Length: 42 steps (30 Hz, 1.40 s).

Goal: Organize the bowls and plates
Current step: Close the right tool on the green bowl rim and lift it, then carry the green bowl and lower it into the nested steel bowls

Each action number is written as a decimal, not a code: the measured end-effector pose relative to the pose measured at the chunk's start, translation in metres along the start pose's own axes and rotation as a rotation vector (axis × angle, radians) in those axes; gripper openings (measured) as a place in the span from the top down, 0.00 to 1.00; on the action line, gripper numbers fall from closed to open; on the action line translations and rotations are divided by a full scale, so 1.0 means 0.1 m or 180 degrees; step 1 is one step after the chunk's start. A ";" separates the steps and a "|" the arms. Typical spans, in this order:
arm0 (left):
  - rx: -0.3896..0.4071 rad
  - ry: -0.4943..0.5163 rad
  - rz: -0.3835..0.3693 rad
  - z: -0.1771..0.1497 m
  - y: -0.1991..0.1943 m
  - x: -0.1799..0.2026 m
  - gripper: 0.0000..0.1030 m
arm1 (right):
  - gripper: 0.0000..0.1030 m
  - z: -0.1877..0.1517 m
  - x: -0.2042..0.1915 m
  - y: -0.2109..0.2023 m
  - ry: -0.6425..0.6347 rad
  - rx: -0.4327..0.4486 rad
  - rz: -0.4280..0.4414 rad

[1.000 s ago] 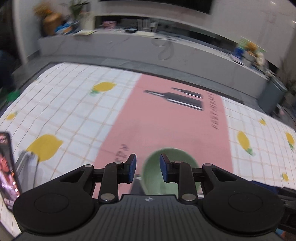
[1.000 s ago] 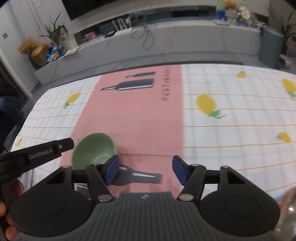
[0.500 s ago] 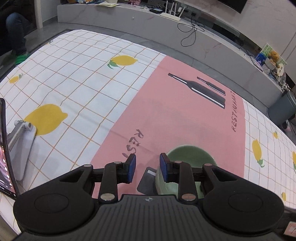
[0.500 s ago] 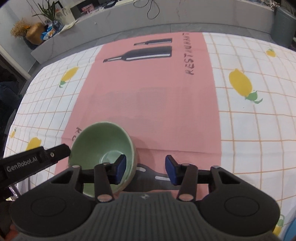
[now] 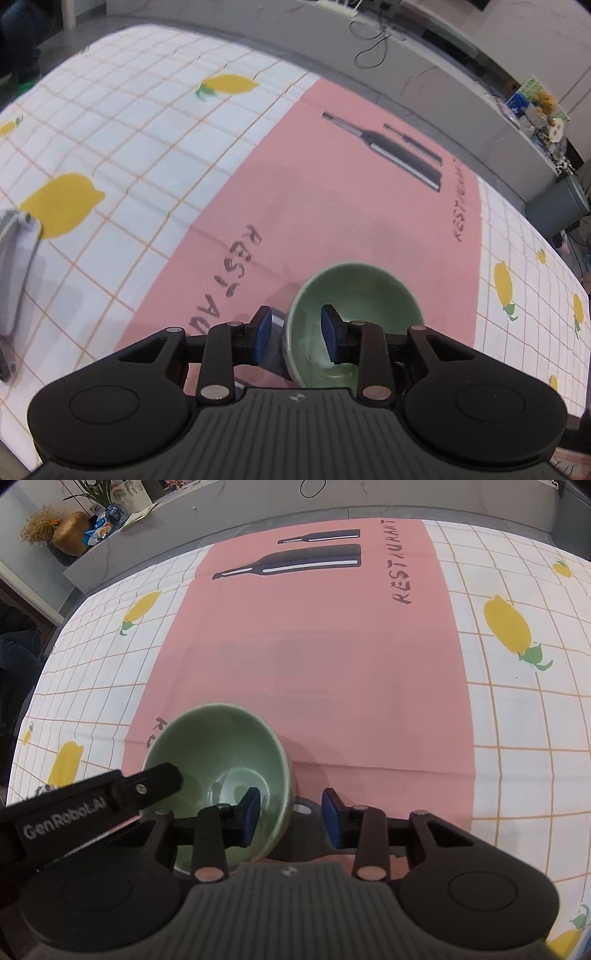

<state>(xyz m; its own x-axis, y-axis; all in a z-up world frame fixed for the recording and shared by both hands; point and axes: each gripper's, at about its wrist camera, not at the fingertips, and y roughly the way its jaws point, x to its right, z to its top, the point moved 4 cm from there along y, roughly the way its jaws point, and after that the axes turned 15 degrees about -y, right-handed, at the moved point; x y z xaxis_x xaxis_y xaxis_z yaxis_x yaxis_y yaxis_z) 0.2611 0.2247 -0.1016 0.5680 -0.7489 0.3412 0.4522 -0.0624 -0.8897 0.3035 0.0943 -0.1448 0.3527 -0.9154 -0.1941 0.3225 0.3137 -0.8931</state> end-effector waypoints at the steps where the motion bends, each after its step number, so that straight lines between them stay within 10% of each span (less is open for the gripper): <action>1: -0.0028 -0.0052 0.0016 0.00 0.03 -0.02 0.67 | 0.68 0.00 0.00 0.01 -0.0003 -0.0016 -0.0020; 9: -0.0103 -0.0213 0.0033 -0.03 0.12 -0.06 0.90 | 0.83 0.01 -0.01 0.04 0.0024 -0.0040 0.0023; 42: 0.0126 0.0110 -0.0363 -0.69 -0.51 0.49 0.92 | 0.90 -0.42 0.42 -0.81 0.0240 0.0345 -0.0062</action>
<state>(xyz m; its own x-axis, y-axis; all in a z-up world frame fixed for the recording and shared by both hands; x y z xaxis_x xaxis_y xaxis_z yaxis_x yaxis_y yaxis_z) 0.2182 0.1460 -0.0607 0.4877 -0.7607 0.4283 0.5397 -0.1230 -0.8328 0.2556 0.0198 -0.0976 0.2798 -0.9366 -0.2108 0.4230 0.3174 -0.8487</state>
